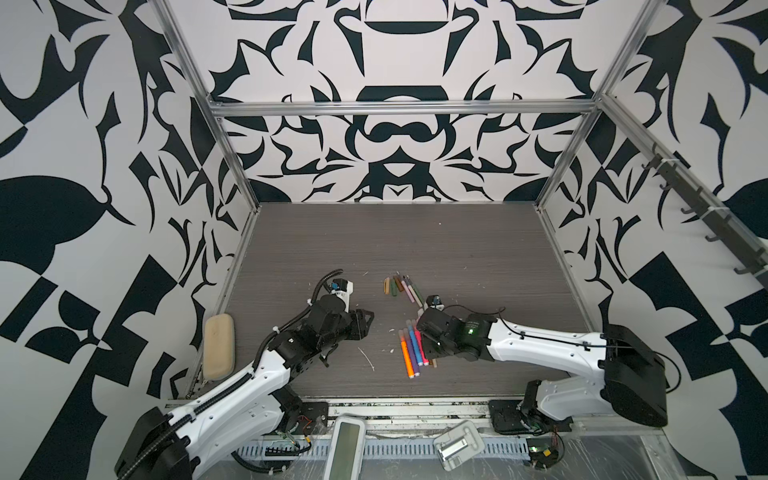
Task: Open the pen caps
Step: 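Lift the pink-capped marker with the right gripper while the left gripper approaches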
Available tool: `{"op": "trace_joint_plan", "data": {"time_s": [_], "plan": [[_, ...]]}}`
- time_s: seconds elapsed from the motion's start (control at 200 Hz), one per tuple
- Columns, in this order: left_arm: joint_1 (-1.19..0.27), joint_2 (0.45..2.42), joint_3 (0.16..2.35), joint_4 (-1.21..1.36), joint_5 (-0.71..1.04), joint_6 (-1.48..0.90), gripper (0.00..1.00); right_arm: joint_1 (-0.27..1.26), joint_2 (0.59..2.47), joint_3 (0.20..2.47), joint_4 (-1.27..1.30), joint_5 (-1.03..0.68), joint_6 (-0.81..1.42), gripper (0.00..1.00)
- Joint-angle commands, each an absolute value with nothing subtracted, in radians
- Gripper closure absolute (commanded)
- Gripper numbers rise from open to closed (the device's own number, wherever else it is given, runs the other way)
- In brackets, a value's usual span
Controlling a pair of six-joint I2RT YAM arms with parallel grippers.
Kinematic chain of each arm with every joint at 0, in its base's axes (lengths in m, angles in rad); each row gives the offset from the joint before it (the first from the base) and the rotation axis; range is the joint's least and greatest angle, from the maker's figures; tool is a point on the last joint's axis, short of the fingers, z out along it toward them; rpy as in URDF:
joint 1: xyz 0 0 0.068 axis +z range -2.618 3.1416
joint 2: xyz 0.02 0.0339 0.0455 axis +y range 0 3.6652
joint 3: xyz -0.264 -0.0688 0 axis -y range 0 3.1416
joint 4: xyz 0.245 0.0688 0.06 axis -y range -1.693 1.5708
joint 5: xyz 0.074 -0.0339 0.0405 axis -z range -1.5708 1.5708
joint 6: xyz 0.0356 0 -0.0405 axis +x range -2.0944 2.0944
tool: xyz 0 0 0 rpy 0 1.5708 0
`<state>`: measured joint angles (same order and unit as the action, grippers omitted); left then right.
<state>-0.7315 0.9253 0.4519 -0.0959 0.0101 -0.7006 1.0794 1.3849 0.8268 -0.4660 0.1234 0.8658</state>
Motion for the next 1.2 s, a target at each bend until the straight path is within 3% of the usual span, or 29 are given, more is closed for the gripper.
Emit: {"op": "trace_joint_plan", "data": {"time_s": [0.0, 0.525, 1.195], "plan": [[-0.735, 1.007, 0.496, 0.009, 0.143, -0.789, 0.49, 1.102, 1.416, 0.896, -0.391, 0.059, 0.838, 0.94], [-0.734, 1.151, 0.459, 0.279, 0.269, -0.927, 0.49, 1.134, 1.422, 0.923, -0.377, 0.033, 0.846, 0.94], [-0.735, 1.224, 0.443, 0.32, 0.278, -0.965, 0.53, 1.163, 1.328, 0.9, -0.361, 0.097, 0.866, 0.94]]}}
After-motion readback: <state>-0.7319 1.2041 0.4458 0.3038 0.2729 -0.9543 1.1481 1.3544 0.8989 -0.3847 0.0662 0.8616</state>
